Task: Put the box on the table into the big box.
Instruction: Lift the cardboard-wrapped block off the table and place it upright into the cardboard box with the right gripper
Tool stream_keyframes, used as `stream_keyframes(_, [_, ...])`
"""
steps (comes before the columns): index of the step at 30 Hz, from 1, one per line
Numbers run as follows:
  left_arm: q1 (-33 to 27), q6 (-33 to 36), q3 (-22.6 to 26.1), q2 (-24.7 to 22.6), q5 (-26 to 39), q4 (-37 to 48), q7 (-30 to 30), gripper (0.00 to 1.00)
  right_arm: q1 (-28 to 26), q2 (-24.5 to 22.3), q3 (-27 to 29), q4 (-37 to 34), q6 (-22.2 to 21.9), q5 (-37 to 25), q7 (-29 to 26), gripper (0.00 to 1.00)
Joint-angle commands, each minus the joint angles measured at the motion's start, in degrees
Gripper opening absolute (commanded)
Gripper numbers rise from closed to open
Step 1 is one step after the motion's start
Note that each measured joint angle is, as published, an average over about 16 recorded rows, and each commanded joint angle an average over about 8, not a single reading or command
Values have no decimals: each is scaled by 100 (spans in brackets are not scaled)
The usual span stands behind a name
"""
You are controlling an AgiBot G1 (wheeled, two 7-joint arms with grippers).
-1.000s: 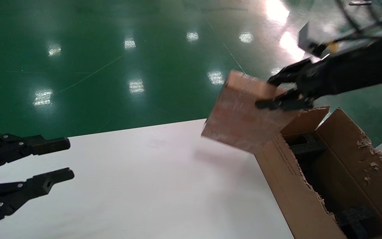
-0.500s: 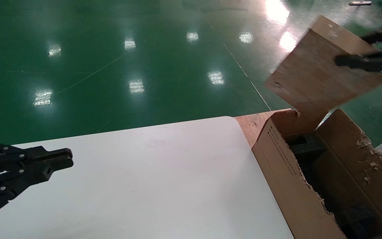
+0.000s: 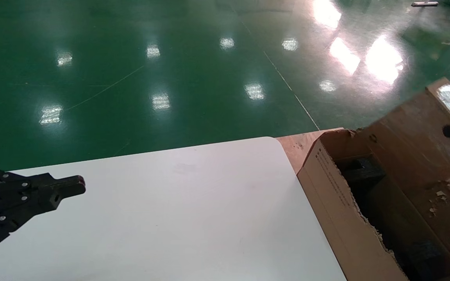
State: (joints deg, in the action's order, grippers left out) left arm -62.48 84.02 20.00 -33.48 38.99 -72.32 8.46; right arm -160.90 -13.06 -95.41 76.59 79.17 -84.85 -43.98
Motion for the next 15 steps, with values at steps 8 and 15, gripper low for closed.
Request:
stream_keyframes(8, [0, 0, 1, 0, 0, 0, 0, 0, 236, -965, 26, 92, -295, 22, 37, 0])
stream_keyframes(15, [0, 0, 1, 0, -1, 0, -1, 0, 302, -1222, -129, 66, -661, -30, 216, 0])
